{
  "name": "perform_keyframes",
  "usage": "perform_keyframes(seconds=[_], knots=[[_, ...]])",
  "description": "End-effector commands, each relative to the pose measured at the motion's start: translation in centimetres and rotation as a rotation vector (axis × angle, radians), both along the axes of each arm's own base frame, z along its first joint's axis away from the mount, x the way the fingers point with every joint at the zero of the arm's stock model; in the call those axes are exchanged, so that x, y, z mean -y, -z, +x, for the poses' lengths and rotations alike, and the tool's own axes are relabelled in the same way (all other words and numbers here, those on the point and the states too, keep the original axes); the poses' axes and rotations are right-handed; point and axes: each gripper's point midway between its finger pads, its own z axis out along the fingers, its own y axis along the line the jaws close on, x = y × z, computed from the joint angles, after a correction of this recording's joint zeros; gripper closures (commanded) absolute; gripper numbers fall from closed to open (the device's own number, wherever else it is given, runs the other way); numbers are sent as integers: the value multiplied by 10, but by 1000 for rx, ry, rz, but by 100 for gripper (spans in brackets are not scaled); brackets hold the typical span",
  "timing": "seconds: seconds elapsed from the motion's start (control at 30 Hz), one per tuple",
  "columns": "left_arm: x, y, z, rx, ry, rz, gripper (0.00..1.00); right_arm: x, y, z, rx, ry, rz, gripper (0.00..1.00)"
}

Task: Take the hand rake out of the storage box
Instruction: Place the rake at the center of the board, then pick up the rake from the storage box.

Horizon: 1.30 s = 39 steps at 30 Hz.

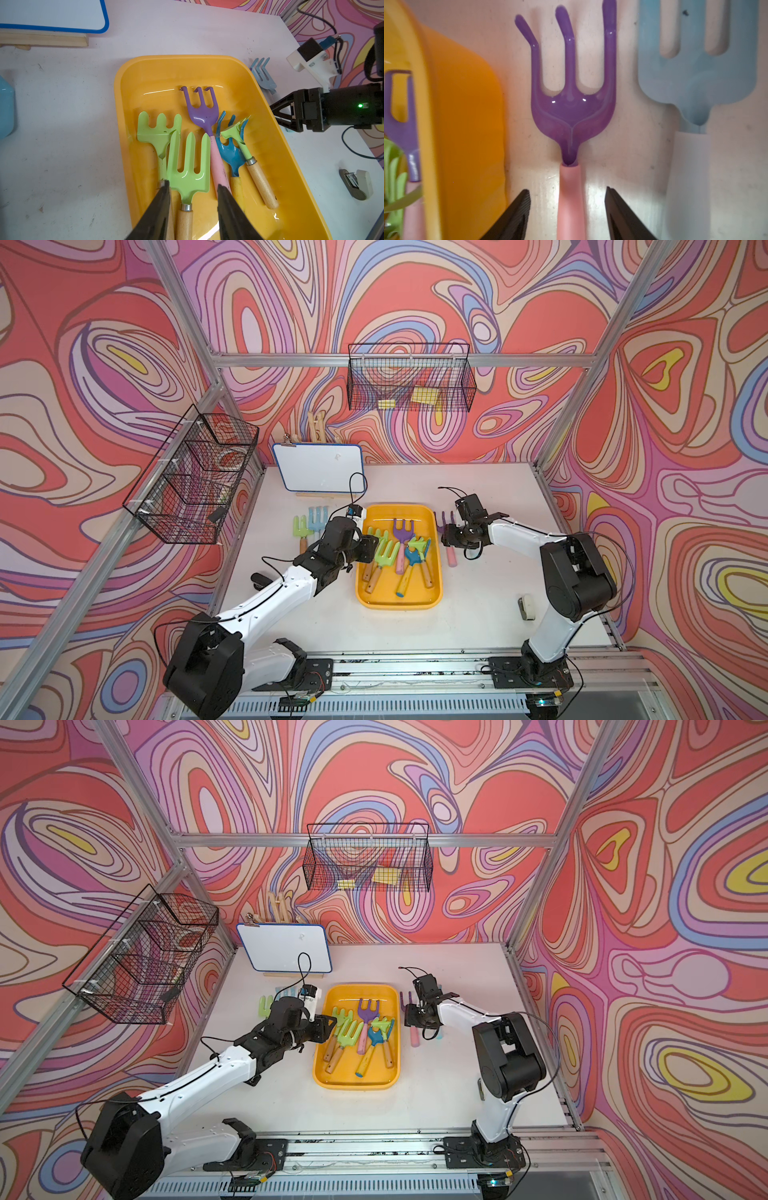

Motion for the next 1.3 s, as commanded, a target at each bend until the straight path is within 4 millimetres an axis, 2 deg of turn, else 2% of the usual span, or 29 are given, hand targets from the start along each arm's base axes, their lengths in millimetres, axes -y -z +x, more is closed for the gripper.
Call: perform_keyframes(seconds=[0.0,0.27,0.53,0.7,0.8,0.93,1.27], knots=[[7,-10,4,22,28,1,57,-4,-22,2,60,-18,40,35],[11,-9,4,14,40,-9,56,0,-55,-3,137,-27,51,33],[11,-13,2,32,41,-22,57,-10,-82,-12,199,-80,90,33],[9,-13,3,40,36,-16,56,-31,-100,-24,221,-144,122,33],[8,-12,4,44,29,-7,57,-55,-110,-33,212,-205,100,33],[6,-12,5,47,23,3,57,-78,-109,-46,192,-254,9,33],[3,-20,2,69,14,-9,56,-100,-82,-85,91,-273,-26,40]])
